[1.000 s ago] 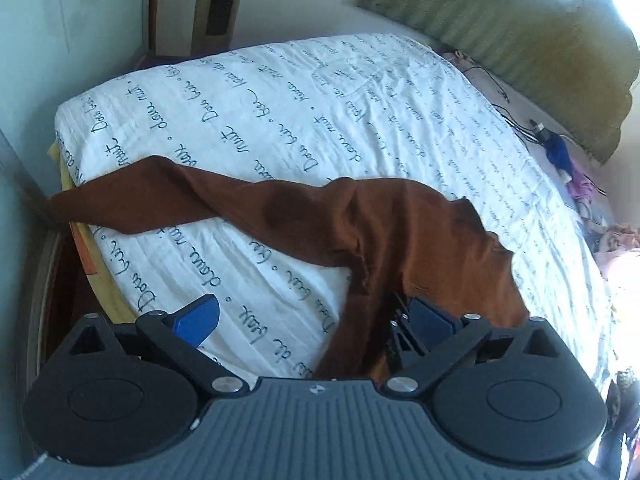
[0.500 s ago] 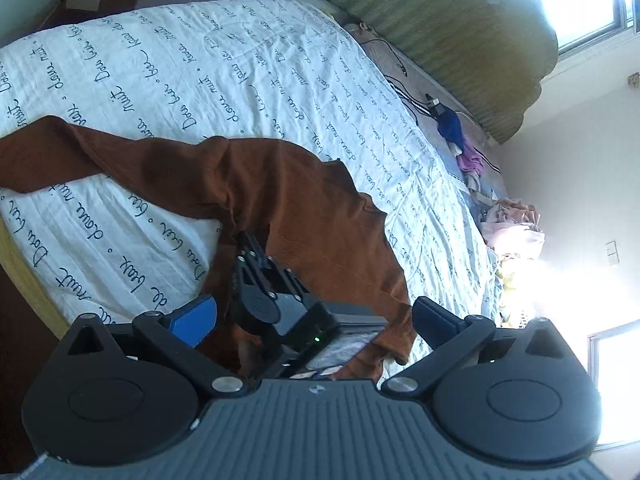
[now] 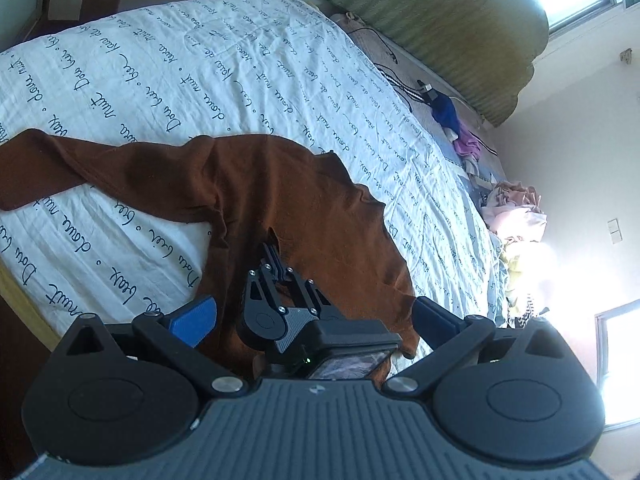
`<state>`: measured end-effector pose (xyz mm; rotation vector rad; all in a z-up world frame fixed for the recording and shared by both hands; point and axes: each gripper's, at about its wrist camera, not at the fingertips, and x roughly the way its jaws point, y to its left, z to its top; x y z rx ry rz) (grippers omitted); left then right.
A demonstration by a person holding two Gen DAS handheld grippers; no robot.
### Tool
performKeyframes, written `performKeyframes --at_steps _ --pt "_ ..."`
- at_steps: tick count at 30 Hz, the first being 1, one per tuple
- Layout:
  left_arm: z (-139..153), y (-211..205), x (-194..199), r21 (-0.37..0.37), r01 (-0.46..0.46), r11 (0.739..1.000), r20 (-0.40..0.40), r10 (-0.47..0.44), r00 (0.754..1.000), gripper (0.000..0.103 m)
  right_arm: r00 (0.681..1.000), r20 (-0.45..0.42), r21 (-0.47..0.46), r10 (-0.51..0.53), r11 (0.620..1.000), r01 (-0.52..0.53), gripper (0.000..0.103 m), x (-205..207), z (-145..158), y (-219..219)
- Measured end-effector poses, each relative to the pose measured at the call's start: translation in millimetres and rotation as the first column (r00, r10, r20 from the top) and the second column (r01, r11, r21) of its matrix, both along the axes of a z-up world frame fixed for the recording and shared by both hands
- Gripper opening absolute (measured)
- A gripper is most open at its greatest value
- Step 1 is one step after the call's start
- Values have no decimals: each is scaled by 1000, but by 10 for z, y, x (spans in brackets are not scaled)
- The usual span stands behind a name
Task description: Fold small clothes
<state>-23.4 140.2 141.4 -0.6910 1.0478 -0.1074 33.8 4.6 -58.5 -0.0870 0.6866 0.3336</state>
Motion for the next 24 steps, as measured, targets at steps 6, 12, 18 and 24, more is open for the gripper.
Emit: performKeyframes --at_steps 6,12,18,24 --pt "-19 105 -9 2 -37 999 -3 37 999 102 999 6 32 -40 999 40 15 -12 36 -132" --pt "-31 122 2 -31 -8 999 11 8 1000 102 996 80 27 -44 999 42 84 -179 188 -174" --pt "-6 126 -44 -87 26 996 35 -23 999 102 999 20 41 -27 999 26 75 -99 112 -228" --pt "45 101 -105 -86 66 994 56 -61 997 102 1000 -27 -4 6 1000 -6 10 28 -130 6"
